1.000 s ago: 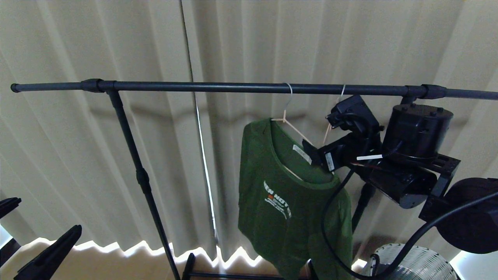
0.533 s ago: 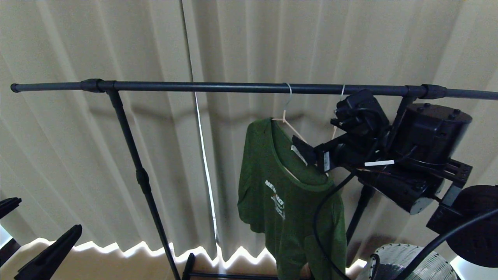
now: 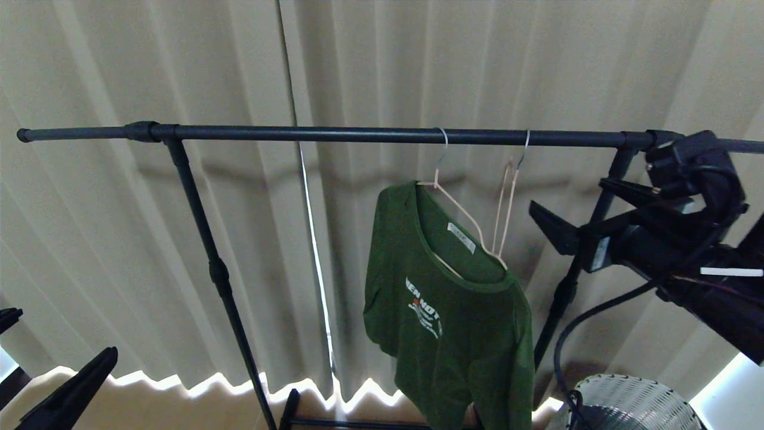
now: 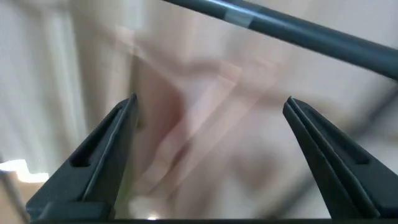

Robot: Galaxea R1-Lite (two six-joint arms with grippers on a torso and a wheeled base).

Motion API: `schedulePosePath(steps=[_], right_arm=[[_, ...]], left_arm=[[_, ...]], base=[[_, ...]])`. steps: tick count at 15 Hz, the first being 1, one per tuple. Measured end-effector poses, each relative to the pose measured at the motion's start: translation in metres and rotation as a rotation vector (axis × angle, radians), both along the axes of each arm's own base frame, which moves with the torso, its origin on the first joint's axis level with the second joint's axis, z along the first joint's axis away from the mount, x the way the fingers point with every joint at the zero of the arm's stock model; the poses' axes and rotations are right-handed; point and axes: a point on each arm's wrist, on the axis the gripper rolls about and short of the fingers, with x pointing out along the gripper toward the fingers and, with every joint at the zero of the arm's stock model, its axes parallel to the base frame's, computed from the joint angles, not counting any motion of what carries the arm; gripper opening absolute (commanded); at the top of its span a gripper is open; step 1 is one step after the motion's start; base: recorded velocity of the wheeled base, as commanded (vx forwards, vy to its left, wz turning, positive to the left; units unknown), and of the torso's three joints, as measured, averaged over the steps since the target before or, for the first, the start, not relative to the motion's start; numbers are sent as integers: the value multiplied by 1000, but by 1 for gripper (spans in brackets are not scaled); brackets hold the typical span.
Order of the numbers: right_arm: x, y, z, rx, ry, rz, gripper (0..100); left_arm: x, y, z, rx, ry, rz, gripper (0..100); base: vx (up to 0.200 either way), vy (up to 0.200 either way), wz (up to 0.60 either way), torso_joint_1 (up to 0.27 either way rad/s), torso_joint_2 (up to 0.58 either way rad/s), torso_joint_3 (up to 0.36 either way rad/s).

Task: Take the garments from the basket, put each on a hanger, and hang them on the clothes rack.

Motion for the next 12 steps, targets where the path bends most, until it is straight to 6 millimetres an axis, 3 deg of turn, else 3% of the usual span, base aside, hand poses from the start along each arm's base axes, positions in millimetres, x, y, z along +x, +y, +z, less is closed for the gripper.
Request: schedulePosePath(steps=[2, 5, 9, 12], right_arm=[[-12, -34, -14, -14, 38, -123, 100], [-30, -68, -34, -30, 96, -262, 100], [-56, -93, -61, -36, 181, -388, 100], [-79, -100, -85, 6, 271, -436, 100]], left_arm=[[-2, 5, -5, 1, 4, 75, 100], [-7, 11, -15, 2, 13, 187, 100], [-20, 12, -38, 3, 31, 224, 100], [-32, 12, -59, -20, 80, 230, 100]], base=[[-200, 0, 0, 14, 7, -5], [-200, 0, 0, -4, 4, 4], [-200, 0, 0, 1, 2, 4], [-200, 0, 0, 1, 1, 1]])
